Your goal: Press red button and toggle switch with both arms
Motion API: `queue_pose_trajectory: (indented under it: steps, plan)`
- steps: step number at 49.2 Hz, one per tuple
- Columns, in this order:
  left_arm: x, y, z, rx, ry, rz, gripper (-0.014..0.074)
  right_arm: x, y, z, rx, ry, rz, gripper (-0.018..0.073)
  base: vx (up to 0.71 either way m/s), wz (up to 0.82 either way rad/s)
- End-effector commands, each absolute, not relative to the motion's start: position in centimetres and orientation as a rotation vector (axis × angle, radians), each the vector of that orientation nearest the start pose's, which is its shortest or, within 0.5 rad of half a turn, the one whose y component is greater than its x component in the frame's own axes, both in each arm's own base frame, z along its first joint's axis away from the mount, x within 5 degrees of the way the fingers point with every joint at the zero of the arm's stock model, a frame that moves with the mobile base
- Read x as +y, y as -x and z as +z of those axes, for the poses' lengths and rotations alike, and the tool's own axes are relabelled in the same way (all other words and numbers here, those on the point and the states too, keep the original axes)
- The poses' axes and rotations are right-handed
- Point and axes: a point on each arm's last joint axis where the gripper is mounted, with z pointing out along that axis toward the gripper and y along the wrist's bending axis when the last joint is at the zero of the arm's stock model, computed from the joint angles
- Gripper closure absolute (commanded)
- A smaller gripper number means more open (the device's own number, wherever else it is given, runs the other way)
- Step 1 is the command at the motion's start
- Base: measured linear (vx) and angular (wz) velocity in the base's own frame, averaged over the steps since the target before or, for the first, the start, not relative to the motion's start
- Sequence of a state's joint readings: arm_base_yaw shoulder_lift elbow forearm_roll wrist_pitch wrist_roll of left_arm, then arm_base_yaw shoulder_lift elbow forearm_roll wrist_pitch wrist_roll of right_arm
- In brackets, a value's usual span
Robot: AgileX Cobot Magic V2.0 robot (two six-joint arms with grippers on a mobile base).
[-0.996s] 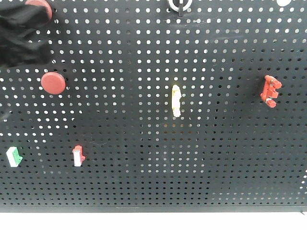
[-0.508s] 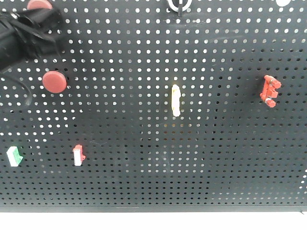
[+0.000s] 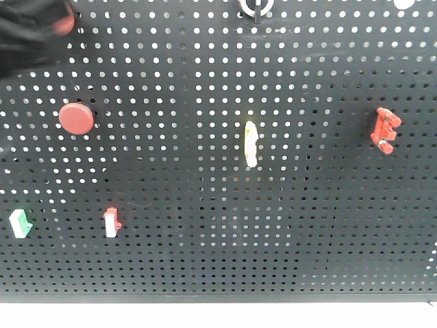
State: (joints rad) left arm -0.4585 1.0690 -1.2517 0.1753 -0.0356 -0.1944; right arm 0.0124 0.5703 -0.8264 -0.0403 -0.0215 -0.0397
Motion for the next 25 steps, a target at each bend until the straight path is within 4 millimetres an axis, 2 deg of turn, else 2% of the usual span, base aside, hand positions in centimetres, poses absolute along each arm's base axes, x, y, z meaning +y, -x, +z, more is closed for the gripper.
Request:
queue_pose_trajectory:
  steps: [1,7,11,19,25]
  plan:
    - [-8.6,-16.9,51.7,1.134,-0.261,-0.452,0.0594,0.2,-10.1,46.0,1.103,0.058,-0.062,0.0563,0.0,0.0]
    - [-7.8,-15.2,50.1,1.147,-0.264,-0.45,0.0594,1.1,-11.3,46.1,1.076,0.128,-0.031,0.0563,0.0,0.0]
    - [-7.2,-14.1,49.4,1.145,-0.263,-0.45,0.0594,2.7,-12.5,46.0,1.037,0.248,0.002,0.0563,0.0,0.0]
    - [-6.5,-12.7,48.7,1.14,-0.261,-0.45,0.0594,7.2,-15.2,46.2,1.01,0.431,0.151,0.0563,0.0,0.0]
    - [-6.3,-12.3,48.8,1.128,-0.266,-0.442,0.0594,10.7,-17.6,47.6,0.997,0.521,0.201,0.0563,0.0,0.0]
